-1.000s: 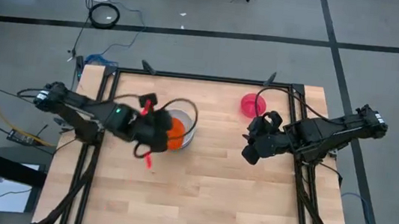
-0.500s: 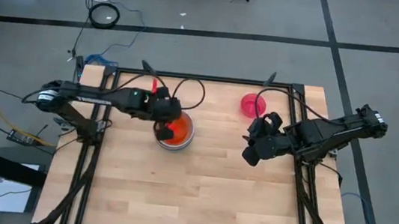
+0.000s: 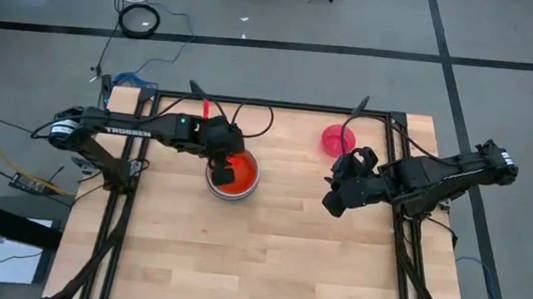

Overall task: Nest bowls inside each other
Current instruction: Stack the orange bowl into the white bowl, then stack the red bowl into the orange bowl

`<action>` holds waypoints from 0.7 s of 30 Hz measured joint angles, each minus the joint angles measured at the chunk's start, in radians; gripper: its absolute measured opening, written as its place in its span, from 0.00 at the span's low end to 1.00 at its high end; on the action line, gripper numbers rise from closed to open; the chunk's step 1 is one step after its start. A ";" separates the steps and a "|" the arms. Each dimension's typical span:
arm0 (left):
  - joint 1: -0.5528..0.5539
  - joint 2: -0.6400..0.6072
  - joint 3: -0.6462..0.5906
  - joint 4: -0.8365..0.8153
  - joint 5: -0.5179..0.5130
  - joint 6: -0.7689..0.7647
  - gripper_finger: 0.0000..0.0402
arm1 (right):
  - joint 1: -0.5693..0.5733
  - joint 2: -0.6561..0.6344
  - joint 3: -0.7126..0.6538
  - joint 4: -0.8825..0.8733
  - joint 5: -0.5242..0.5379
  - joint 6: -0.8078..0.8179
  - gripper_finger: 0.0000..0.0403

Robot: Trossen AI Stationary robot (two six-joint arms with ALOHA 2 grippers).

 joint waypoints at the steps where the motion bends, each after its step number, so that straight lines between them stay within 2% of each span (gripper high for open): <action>1: 0.001 0.000 0.000 -0.002 0.002 -0.011 0.22 | -0.002 0.000 -0.006 -0.002 0.000 0.000 0.30; 6: 0.001 0.000 0.000 0.000 0.037 -0.022 0.31 | -0.017 0.000 -0.044 0.000 0.001 0.008 0.30; 12: -0.010 0.000 0.013 -0.006 0.037 -0.025 0.34 | -0.074 0.000 -0.122 -0.001 0.049 0.013 0.30; 17: -0.053 0.000 0.096 -0.019 0.037 -0.025 0.34 | -0.197 0.000 -0.186 0.000 0.076 -0.021 0.30; 21: -0.105 0.000 0.213 -0.077 0.034 -0.043 0.34 | -0.337 0.000 -0.225 0.052 0.033 -0.098 0.30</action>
